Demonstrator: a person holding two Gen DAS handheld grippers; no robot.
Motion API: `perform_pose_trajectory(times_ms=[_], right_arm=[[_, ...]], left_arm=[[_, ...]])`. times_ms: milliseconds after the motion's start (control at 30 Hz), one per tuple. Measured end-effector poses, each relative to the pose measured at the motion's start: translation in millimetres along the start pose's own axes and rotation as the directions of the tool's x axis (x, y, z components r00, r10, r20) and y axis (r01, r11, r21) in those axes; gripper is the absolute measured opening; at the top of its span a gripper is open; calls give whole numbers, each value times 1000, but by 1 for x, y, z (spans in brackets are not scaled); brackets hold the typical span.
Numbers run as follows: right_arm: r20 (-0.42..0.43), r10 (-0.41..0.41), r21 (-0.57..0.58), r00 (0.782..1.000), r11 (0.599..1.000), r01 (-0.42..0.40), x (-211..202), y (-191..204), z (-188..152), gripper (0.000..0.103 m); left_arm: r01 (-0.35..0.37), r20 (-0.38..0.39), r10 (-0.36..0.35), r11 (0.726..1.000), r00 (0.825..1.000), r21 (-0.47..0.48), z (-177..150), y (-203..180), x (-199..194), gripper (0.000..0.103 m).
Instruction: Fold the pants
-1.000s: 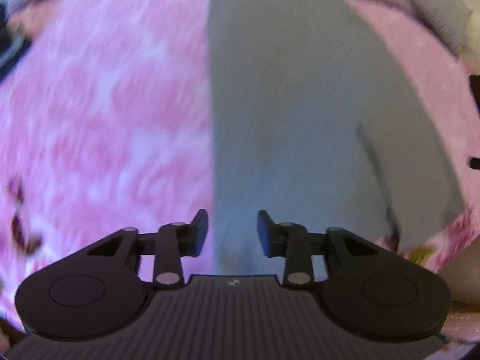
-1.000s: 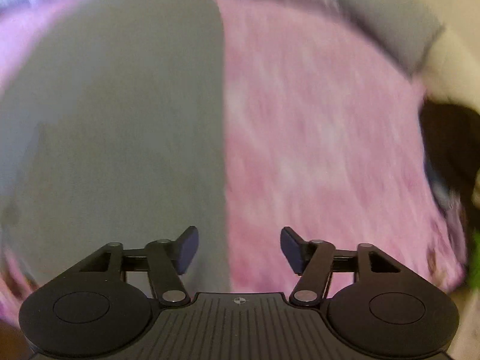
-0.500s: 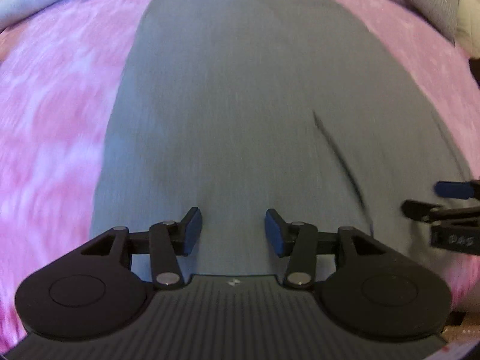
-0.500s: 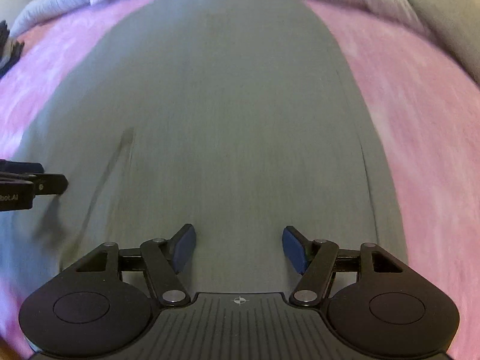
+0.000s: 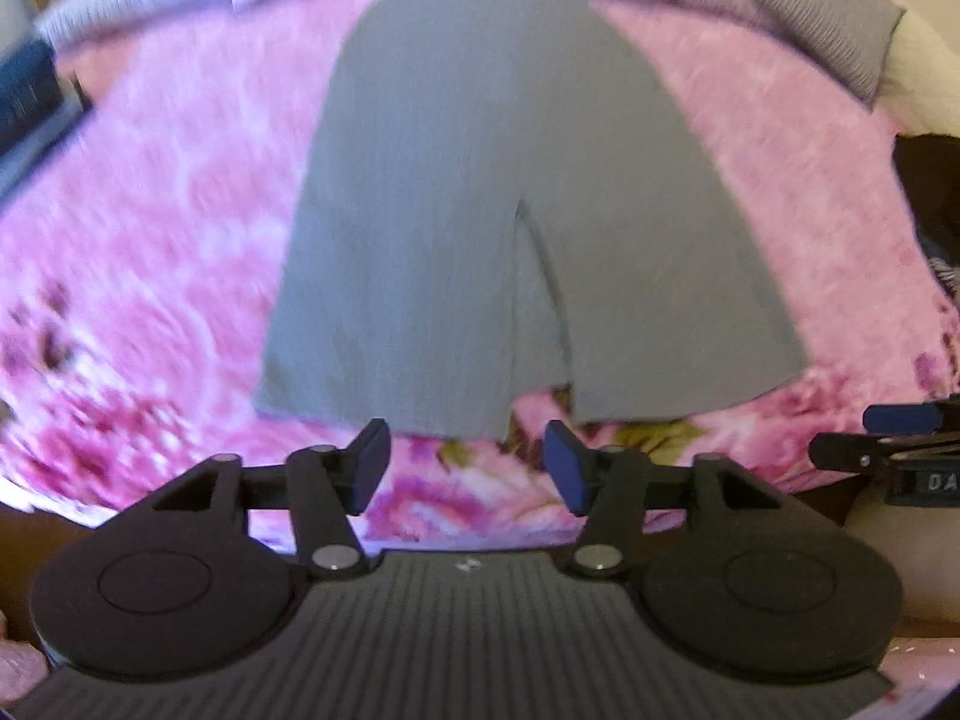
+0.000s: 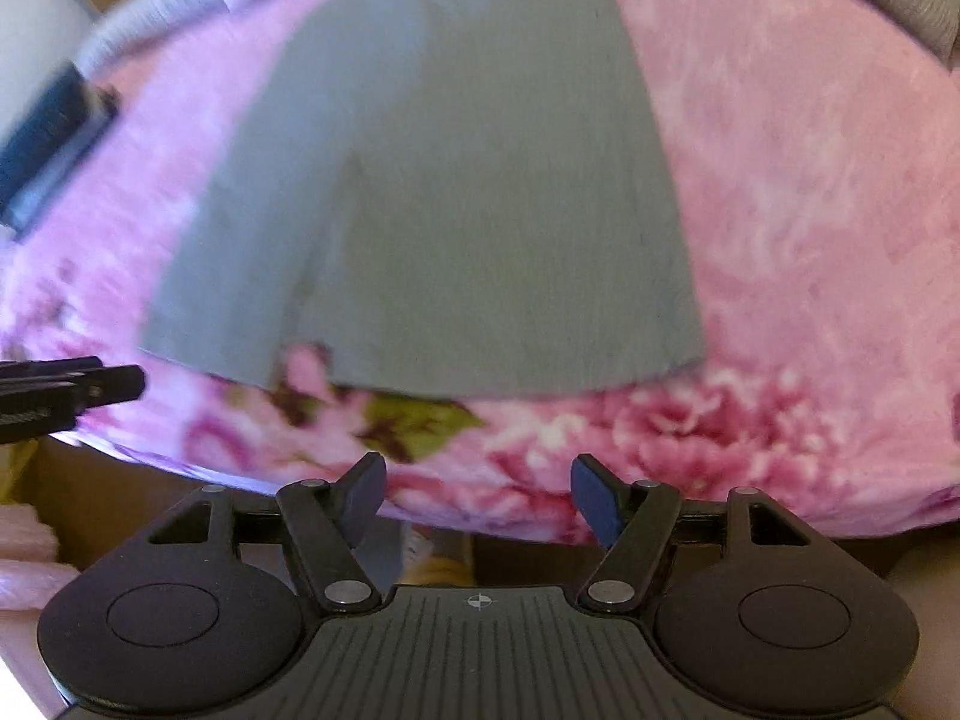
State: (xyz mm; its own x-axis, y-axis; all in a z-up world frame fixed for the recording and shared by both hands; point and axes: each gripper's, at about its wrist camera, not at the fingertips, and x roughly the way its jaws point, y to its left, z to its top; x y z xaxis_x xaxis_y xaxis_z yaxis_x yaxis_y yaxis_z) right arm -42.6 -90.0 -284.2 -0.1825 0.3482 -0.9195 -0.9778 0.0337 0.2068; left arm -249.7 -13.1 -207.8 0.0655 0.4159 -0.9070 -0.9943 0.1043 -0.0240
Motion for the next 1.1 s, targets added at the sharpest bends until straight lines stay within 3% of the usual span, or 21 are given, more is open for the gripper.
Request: perform_pose_trajectory(times_ms=[233, 500, 867, 1100], right_arm=[[124, 10, -98, 992, 995, 2, -102, 46, 3, 71], [156, 40, -133, 987, 991, -19, -154, 54, -23, 72], [153, 38, -97, 987, 995, -24, -186, 50, -52, 72], [144, 42, -98, 989, 995, -28, -189, 49, -53, 72]], left_arm=[[-40, 159, 37, 999, 987, 18, 6, -33, -109, 73], [-76, 239, 67, 997, 969, 30, -24, -55, -170, 88], [-126, 269, 111, 991, 957, 42, -41, -70, -198, 97], [-106, 239, 97, 994, 966, 27, -43, -74, -201, 97]])
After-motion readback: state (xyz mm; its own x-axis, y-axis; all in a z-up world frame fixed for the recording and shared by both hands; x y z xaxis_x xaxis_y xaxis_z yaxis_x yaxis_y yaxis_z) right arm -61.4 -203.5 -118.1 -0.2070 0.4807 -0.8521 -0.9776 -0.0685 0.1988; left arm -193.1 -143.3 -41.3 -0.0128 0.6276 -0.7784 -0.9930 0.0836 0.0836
